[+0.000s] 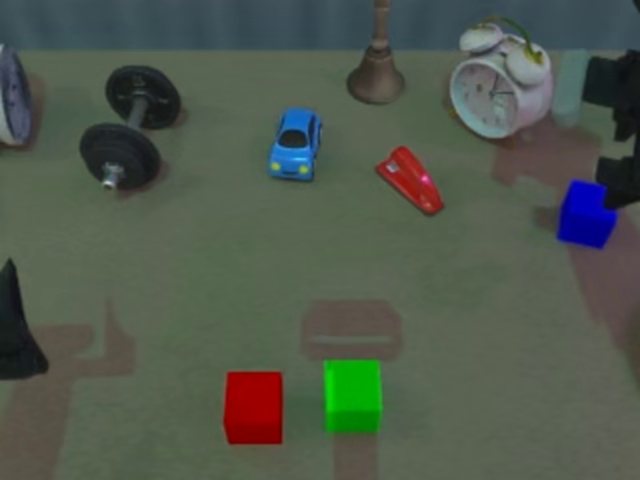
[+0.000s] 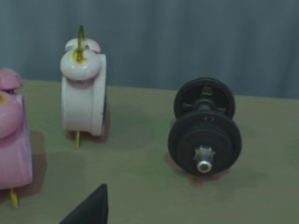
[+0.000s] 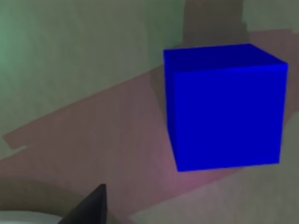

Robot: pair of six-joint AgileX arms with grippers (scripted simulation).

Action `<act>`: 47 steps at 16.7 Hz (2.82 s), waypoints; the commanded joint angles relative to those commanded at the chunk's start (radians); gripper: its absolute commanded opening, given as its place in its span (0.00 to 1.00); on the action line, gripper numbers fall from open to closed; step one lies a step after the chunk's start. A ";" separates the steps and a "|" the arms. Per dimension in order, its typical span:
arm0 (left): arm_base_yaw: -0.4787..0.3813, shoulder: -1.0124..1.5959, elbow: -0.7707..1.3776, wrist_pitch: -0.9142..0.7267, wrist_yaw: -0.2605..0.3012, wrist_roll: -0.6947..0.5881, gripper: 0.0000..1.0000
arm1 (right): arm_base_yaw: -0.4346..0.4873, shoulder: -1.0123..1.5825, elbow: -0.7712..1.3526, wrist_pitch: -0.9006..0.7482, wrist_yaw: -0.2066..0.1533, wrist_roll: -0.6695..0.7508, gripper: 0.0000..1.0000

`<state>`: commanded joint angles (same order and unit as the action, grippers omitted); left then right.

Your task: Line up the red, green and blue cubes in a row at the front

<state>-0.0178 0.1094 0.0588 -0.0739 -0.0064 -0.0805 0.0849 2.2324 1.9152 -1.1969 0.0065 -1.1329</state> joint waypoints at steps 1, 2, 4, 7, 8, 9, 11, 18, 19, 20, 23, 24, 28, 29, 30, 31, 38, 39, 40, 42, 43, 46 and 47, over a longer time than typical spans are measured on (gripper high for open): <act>0.014 -0.040 -0.023 0.027 0.002 0.030 1.00 | 0.002 0.044 0.043 -0.022 -0.001 -0.023 1.00; 0.024 -0.070 -0.039 0.047 0.004 0.052 1.00 | 0.003 0.076 0.076 -0.038 -0.001 -0.041 1.00; 0.037 -0.106 -0.057 0.071 0.006 0.078 1.00 | 0.004 0.109 0.110 -0.055 -0.002 -0.060 1.00; 0.038 -0.109 -0.059 0.074 0.006 0.080 1.00 | 0.004 0.112 0.113 -0.057 -0.002 -0.062 1.00; 0.038 -0.109 -0.059 0.074 0.006 0.080 1.00 | 0.004 0.112 0.113 -0.057 -0.002 -0.062 1.00; 0.038 -0.109 -0.059 0.074 0.006 0.080 1.00 | -0.002 0.111 0.110 -0.055 -0.002 -0.061 1.00; 0.038 -0.109 -0.059 0.074 0.006 0.080 1.00 | 0.001 0.116 0.094 -0.038 -0.002 -0.063 1.00; 0.038 -0.109 -0.059 0.074 0.006 0.080 1.00 | 0.005 0.185 -0.067 0.198 -0.001 -0.060 1.00; 0.038 -0.109 -0.059 0.074 0.006 0.080 1.00 | 0.006 0.189 -0.075 0.207 -0.001 -0.060 1.00; 0.038 -0.109 -0.059 0.074 0.006 0.080 1.00 | 0.006 0.189 -0.075 0.208 -0.001 -0.060 1.00; 0.038 -0.109 -0.059 0.074 0.006 0.080 1.00 | 0.006 0.189 -0.075 0.208 -0.001 -0.060 0.92; 0.038 -0.109 -0.059 0.074 0.006 0.080 1.00 | 0.006 0.189 -0.075 0.208 -0.001 -0.060 0.85; 0.038 -0.109 -0.059 0.074 0.006 0.080 1.00 | 0.006 0.189 -0.075 0.208 -0.001 -0.060 0.55; 0.038 -0.109 -0.059 0.074 0.006 0.080 1.00 | 0.006 0.189 -0.075 0.208 -0.001 -0.060 0.47; 0.038 -0.109 -0.059 0.074 0.006 0.080 1.00 | 0.006 0.189 -0.075 0.208 -0.001 -0.060 0.40; 0.038 -0.109 -0.059 0.074 0.006 0.080 1.00 | 0.006 0.189 -0.075 0.208 -0.001 -0.060 0.32; 0.038 -0.109 -0.059 0.074 0.006 0.080 1.00 | 0.006 0.189 -0.075 0.208 -0.001 -0.060 0.00; 0.038 -0.109 -0.059 0.074 0.006 0.080 1.00 | 0.006 0.189 -0.075 0.208 -0.001 -0.060 0.00; 0.038 -0.109 -0.059 0.074 0.006 0.080 1.00 | 0.006 0.189 -0.075 0.208 -0.001 -0.060 0.00; 0.038 -0.109 -0.059 0.074 0.006 0.080 1.00 | 0.006 0.189 -0.075 0.208 -0.001 -0.060 0.00; 0.038 -0.109 -0.059 0.074 0.006 0.080 1.00 | 0.006 0.189 -0.075 0.208 -0.001 -0.060 0.00; 0.038 -0.109 -0.059 0.074 0.006 0.080 1.00 | 0.005 0.182 -0.059 0.189 -0.001 -0.061 0.00; 0.038 -0.109 -0.059 0.074 0.006 0.080 1.00 | 0.005 0.174 -0.040 0.165 -0.001 -0.062 0.00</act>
<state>0.0200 0.0000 0.0000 0.0000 0.0000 0.0000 0.0903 2.4068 1.8756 -1.0322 0.0055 -1.1946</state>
